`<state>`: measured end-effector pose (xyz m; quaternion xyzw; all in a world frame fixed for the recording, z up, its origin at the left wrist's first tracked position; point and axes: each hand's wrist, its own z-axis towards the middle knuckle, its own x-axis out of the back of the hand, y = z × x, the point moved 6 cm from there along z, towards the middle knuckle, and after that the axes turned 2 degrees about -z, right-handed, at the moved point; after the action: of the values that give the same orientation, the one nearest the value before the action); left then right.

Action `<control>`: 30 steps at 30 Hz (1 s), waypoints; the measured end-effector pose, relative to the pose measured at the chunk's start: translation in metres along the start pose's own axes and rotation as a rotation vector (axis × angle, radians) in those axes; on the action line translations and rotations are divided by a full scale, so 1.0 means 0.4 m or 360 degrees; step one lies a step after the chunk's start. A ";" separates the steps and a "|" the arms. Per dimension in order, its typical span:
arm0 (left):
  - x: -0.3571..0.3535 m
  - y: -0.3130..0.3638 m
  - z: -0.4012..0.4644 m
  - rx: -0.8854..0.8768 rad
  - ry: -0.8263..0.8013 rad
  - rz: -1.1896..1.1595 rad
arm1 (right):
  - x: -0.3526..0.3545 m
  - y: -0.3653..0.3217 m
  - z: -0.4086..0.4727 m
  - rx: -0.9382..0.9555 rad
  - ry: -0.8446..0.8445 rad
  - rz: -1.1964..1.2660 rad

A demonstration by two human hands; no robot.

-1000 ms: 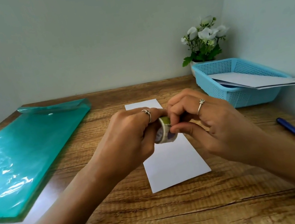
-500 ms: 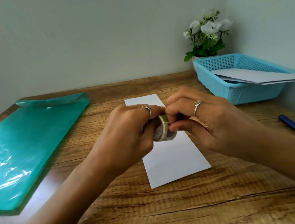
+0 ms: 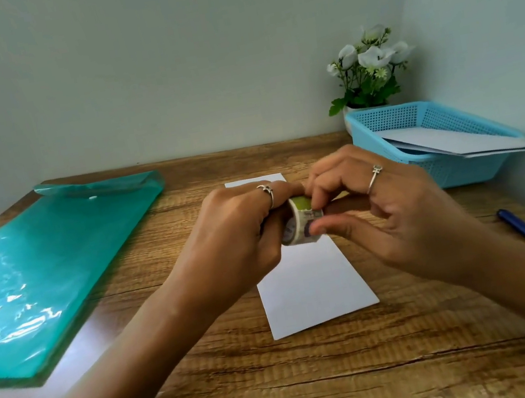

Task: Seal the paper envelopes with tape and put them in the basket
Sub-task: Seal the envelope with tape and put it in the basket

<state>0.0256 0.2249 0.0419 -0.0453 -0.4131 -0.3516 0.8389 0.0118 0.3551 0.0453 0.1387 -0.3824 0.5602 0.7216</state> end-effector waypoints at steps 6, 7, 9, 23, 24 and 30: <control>-0.002 -0.004 -0.005 -0.0024 -0.0047 0.0052 | -0.014 -0.008 -0.002 0.0042 -0.0064 -0.0074; -0.003 -0.002 -0.005 -0.0034 -0.0060 0.0051 | -0.015 -0.010 -0.003 0.0063 -0.0059 -0.0092; -0.003 0.002 -0.006 -0.0056 -0.0075 0.0062 | -0.017 -0.013 -0.005 0.0100 -0.0057 -0.0128; 0.003 0.002 -0.008 -0.0074 0.0002 0.0088 | -0.012 -0.007 -0.002 -0.0026 -0.0023 0.0081; 0.002 0.002 -0.007 -0.0076 0.0003 0.0082 | -0.012 -0.002 -0.001 -0.0079 -0.0022 0.0161; -0.006 0.008 -0.010 -0.0110 -0.0052 0.0093 | -0.017 0.007 -0.004 -0.0091 -0.0050 0.0202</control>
<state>0.0294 0.2271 0.0383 -0.0920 -0.4128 -0.3401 0.8399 0.0095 0.3521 0.0386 0.1023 -0.4176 0.5916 0.6821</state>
